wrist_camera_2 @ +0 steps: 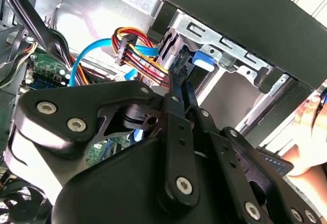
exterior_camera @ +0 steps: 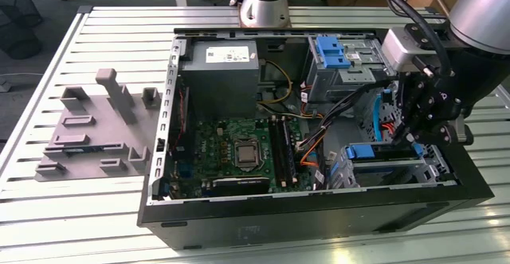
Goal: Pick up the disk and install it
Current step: 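Insert the first disk wire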
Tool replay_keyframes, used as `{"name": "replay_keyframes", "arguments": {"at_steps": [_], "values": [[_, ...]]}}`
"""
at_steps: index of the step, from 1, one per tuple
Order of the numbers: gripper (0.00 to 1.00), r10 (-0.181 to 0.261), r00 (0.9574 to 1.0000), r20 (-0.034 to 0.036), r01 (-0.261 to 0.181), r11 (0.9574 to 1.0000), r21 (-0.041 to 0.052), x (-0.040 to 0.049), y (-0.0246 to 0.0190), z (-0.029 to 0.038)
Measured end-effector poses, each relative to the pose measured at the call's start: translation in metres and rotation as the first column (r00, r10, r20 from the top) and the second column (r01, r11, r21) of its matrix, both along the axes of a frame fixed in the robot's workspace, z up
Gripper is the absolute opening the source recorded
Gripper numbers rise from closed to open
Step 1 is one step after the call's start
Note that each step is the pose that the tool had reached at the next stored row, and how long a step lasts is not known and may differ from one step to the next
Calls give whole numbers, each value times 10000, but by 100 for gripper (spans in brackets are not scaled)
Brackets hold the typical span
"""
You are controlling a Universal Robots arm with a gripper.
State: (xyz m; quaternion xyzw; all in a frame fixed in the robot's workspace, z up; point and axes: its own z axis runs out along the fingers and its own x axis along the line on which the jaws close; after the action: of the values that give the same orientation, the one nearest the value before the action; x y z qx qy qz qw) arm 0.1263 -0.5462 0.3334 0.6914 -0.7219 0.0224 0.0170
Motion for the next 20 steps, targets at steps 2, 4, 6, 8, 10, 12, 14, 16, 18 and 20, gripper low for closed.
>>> {"name": "replay_keyframes", "arguments": {"at_steps": [2, 4, 6, 8, 10, 12, 14, 16, 18, 20], "values": [[16, 0, 10000, -5, 0, 10000, 2, 0, -1, -2], [16, 0, 10000, -28, 0, 10000, 2, 0, -1, -2], [16, 0, 10000, -64, 0, 10000, 4, 0, -2, 2], [16, 0, 10000, -80, 0, 10000, 6, 0, -2, 4], [16, 0, 10000, -80, 0, 10000, 4, 1, -2, 5], [16, 1, 10000, -86, -1, 10000, 1, 6, -2, 8], [16, 0, 9999, -105, 0, 10000, 2, 12, -2, 14], [16, 0, 9999, -126, 0, 10000, 3, 18, -2, 15], [16, -2, 9999, -136, 2, 10000, 1, 19, -7, 16], [16, 0, 9999, -139, 0, 10000, 2, 20, -13, 15]]}}
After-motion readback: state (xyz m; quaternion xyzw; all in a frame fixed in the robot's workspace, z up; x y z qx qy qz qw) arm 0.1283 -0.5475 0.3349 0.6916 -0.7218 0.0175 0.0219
